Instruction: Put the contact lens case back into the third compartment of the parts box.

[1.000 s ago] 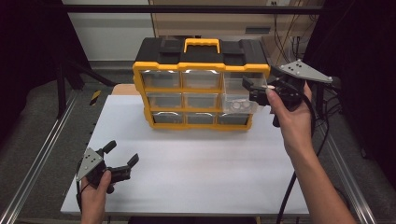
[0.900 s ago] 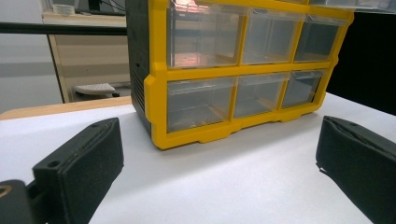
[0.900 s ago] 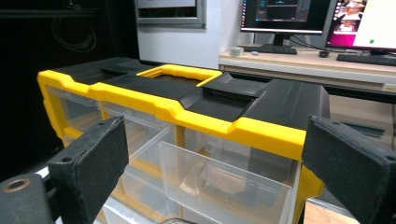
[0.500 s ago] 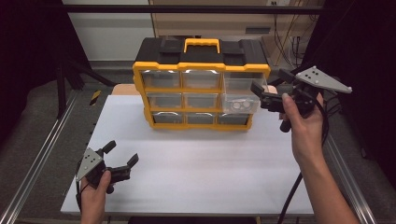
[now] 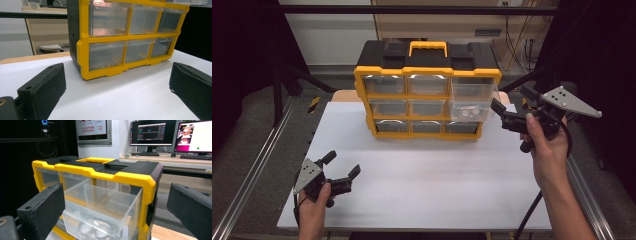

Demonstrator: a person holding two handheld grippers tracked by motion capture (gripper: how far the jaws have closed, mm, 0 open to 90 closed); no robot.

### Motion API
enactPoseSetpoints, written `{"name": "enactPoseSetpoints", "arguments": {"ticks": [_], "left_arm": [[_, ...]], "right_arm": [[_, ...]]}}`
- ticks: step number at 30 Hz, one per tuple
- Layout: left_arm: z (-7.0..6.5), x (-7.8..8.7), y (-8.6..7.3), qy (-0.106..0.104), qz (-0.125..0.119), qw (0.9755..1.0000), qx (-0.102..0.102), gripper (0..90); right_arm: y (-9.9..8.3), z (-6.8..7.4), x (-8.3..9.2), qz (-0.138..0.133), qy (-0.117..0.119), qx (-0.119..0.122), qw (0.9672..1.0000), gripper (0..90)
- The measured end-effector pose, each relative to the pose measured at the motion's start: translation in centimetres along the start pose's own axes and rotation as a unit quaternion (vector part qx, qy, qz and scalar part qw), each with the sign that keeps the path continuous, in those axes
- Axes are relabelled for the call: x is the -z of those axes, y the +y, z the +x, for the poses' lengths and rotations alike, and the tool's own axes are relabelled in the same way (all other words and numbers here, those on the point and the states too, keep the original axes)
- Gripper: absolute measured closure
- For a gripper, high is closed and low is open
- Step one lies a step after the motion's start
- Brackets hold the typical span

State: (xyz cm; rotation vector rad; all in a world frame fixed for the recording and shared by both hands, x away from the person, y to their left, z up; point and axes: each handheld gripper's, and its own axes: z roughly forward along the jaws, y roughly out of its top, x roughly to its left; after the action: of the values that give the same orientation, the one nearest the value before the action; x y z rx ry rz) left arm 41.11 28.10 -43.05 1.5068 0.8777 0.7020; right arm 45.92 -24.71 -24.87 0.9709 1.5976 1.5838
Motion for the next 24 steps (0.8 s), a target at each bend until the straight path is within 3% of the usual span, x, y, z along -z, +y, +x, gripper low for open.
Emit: {"name": "enactPoseSetpoints", "arguments": {"ticks": [15,24], "left_arm": [[0.1,0.3,0.1,0.005,-0.006,1.0000,0.003,0.5],[0.3,0.5,0.2,0.011,-0.012,0.9999,0.006,0.5]], "right_arm": [[-4.1,0.2,2.2,-0.025,-0.021,0.024,0.9992,3.1],[-6.7,-0.4,3.3,-0.019,-0.025,0.018,0.9993,2.4]]}}
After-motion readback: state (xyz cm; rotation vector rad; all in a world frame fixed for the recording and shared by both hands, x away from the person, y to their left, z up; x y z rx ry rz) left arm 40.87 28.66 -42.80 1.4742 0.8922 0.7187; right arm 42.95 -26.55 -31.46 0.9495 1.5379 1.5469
